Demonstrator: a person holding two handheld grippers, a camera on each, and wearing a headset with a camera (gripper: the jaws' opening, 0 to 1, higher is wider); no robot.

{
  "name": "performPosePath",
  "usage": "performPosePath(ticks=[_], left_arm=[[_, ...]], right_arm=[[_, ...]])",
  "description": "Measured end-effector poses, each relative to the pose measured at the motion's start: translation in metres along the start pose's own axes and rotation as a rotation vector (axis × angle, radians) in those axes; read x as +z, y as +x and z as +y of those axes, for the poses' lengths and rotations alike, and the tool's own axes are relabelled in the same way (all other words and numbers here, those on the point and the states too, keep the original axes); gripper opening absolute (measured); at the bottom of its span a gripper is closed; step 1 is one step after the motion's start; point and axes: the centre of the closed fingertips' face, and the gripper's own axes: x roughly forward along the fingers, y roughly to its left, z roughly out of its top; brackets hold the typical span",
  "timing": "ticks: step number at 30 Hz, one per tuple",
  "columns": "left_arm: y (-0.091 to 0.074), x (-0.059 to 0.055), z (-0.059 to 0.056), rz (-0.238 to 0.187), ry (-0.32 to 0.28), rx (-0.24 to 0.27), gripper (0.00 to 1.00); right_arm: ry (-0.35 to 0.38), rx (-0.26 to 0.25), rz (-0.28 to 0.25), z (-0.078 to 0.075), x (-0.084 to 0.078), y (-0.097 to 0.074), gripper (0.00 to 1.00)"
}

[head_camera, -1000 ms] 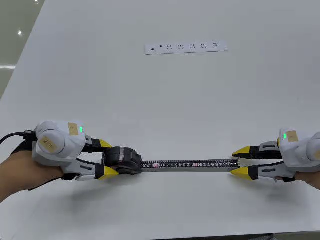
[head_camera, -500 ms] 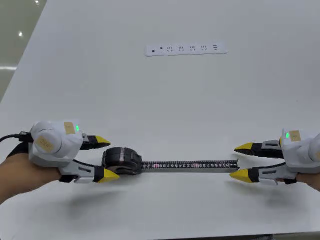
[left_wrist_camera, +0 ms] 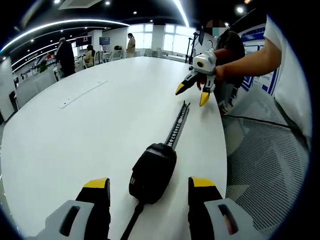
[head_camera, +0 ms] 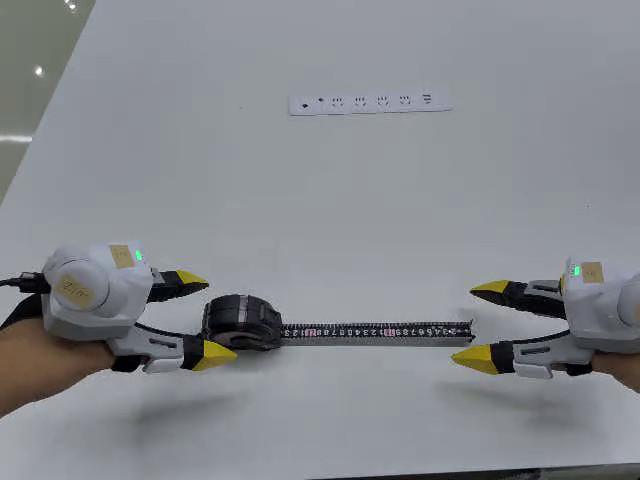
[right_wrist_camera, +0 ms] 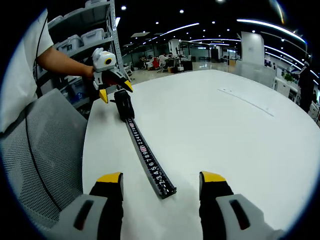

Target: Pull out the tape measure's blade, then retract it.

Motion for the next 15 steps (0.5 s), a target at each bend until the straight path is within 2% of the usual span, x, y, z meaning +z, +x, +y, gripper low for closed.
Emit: performPosePath(ticks=[12, 15], left_arm=[[-0.018, 0.003, -0.003, -0.049, -0.064, 0.051, 0.68], [-0.023, 0.001, -0.004, -0.057, -0.085, 0.056, 0.71]], right_arm=[[0.054, -0.063, 0.012, 0.004, 0.006, -0.009, 0.76], [0.068, -0.073, -0.003, 0.005, 0.01, -0.014, 0.77]])
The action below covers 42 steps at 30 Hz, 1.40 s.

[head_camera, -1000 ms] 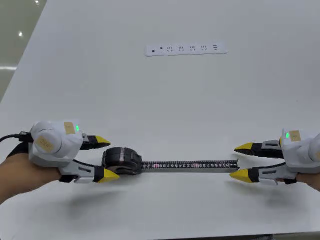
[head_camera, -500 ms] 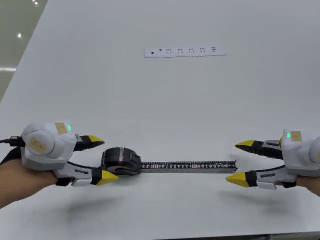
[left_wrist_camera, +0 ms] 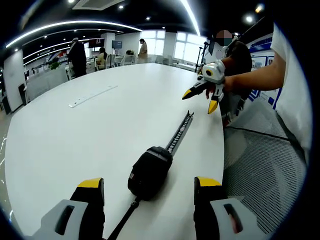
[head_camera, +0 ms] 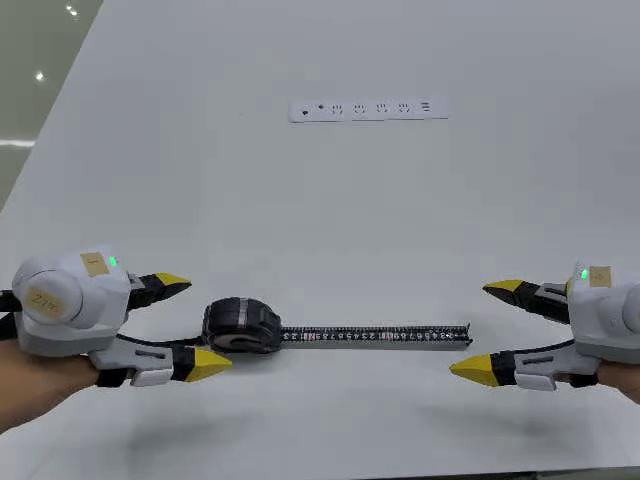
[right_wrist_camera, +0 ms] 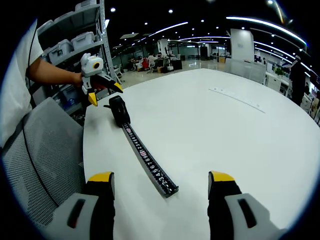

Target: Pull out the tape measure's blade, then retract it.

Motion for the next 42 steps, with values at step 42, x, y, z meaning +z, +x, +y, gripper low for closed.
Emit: performPosePath(ticks=[42], left_arm=[[-0.063, -0.03, -0.013, -0.069, -0.157, 0.161, 0.89]], right_arm=[[0.088, -0.111, -0.005, 0.017, -0.008, -0.045, 0.93]])
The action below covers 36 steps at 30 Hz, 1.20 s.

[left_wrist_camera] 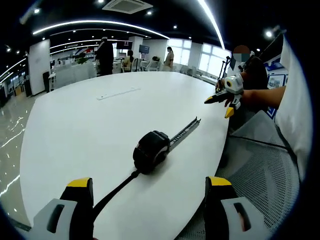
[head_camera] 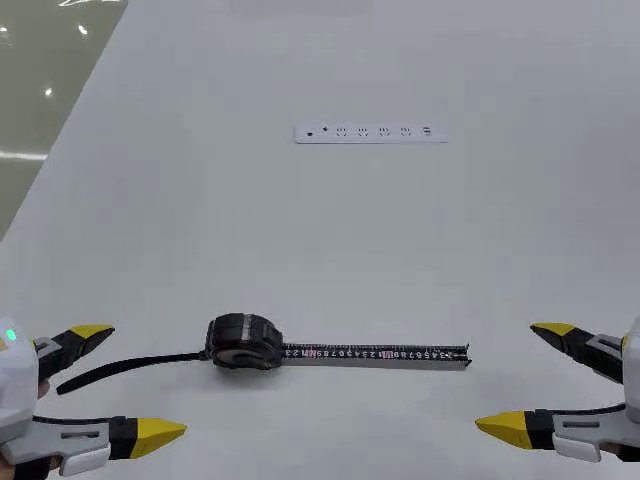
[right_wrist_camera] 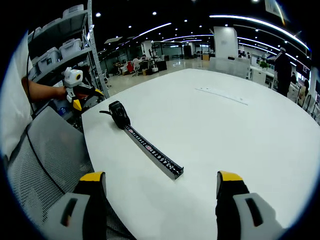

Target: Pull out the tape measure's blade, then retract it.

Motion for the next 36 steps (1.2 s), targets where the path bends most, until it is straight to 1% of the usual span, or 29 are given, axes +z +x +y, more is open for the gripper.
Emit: performPosePath(ticks=[4, 6, 7, 8, 11, 14, 18, 21, 24, 25, 36], left_arm=[[-0.002, -0.001, -0.001, -0.014, -0.018, 0.003, 0.89], [-0.005, 0.0, -0.003, -0.036, -0.042, 0.0, 0.89], [-0.006, 0.0, -0.003, -0.038, -0.047, 0.001, 0.89], [-0.006, -0.002, -0.002, -0.033, -0.045, 0.007, 0.89], [-0.008, -0.003, 0.0, -0.03, -0.038, 0.018, 0.89], [-0.009, -0.001, 0.0, -0.036, -0.047, 0.025, 0.89], [-0.008, -0.004, -0.002, -0.028, -0.054, 0.02, 0.9], [-0.008, -0.005, -0.004, -0.023, -0.052, 0.018, 0.9], [-0.009, -0.007, -0.006, -0.024, -0.063, 0.013, 0.9], [-0.01, -0.009, -0.006, -0.017, -0.058, 0.012, 0.9], [-0.012, -0.012, -0.005, -0.012, -0.067, 0.018, 0.9]], right_arm=[[0.019, -0.013, -0.017, 0.0, -0.001, -0.005, 0.93], [0.019, -0.024, -0.021, 0.0, -0.001, -0.007, 0.93], [0.021, -0.026, -0.025, 0.0, -0.001, -0.008, 0.93], [0.038, -0.027, -0.033, 0.0, -0.002, -0.008, 0.93], [0.041, -0.034, -0.029, 0.0, -0.006, -0.009, 0.93], [0.048, -0.037, -0.033, 0.002, -0.009, -0.009, 0.93], [0.052, -0.038, -0.032, 0.004, -0.013, -0.01, 0.93], [0.054, -0.036, -0.029, 0.005, -0.014, -0.009, 0.93], [0.059, -0.031, -0.028, 0.005, -0.016, -0.009, 0.93], [0.065, -0.028, -0.031, 0.005, -0.015, -0.009, 0.94], [0.057, -0.03, -0.028, 0.005, -0.015, -0.011, 0.94]])
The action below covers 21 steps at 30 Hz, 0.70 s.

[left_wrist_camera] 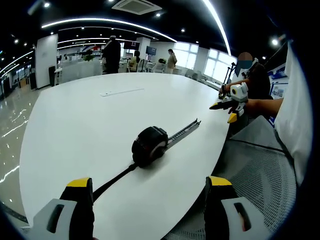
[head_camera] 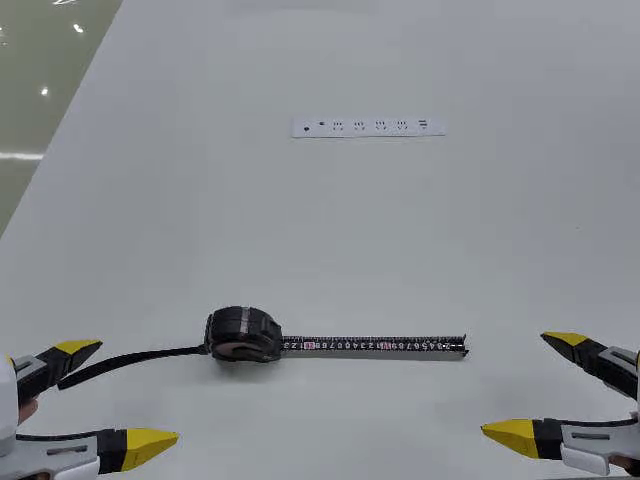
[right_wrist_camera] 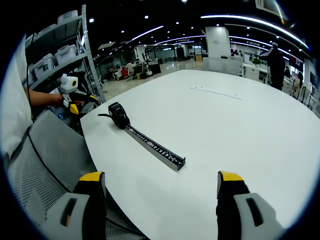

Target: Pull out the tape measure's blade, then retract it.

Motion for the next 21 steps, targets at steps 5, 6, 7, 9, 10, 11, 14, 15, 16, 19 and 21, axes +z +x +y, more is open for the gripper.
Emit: performPosePath(ticks=[5, 6, 7, 9, 10, 11, 14, 15, 16, 19, 21], left_arm=[[0.0002, 0.0007, -0.0003, -0.002, -0.002, 0.004, 0.89], [0.0003, 0.0008, -0.0005, -0.002, -0.002, 0.003, 0.89], [0.0003, 0.0016, -0.0007, -0.003, -0.001, 0.004, 0.89], [0.0005, 0.0022, -0.0009, -0.004, -0.002, 0.003, 0.89], [0.0005, 0.0025, -0.0009, -0.005, -0.004, 0.004, 0.89], [0.0006, 0.003, -0.0005, -0.006, -0.005, 0.006, 0.89], [0.0012, 0.0041, 0.0004, -0.005, -0.018, 0.011, 0.89], [0.0016, 0.005, 0.0007, -0.007, -0.023, 0.013, 0.89], [0.002, 0.0055, 0.0005, -0.007, -0.023, 0.013, 0.89], [0.0037, 0.0078, -0.0009, -0.004, -0.029, 0.013, 0.89], [0.0044, 0.0093, -0.0002, -0.006, -0.036, 0.017, 0.89]], right_arm=[[0.001, 0.001, 0.0, 0.0008, 0.0002, 0.0001, 0.93], [0.002, 0.002, 0.001, 0.0012, 0.0003, 0.0001, 0.93], [0.003, 0.004, 0.0, 0.0018, 0.0009, 0.0003, 0.93], [0.001, 0.004, 0.0, 0.002, 0.0012, 0.0005, 0.93], [0.001, 0.005, 0.001, 0.0024, 0.0014, 0.0008, 0.93], [0.0, 0.005, 0.001, 0.0025, 0.0015, 0.001, 0.93], [-0.001, 0.006, 0.001, 0.0032, 0.0017, 0.0011, 0.93], [-0.001, 0.006, 0.001, 0.0033, 0.0018, 0.0014, 0.93], [0.0, 0.007, 0.004, 0.0034, 0.0015, 0.0014, 0.92], [-0.002, 0.009, 0.002, 0.0032, 0.0026, 0.0016, 0.92], [0.002, 0.009, -0.002, 0.0027, 0.0038, 0.0016, 0.92]])
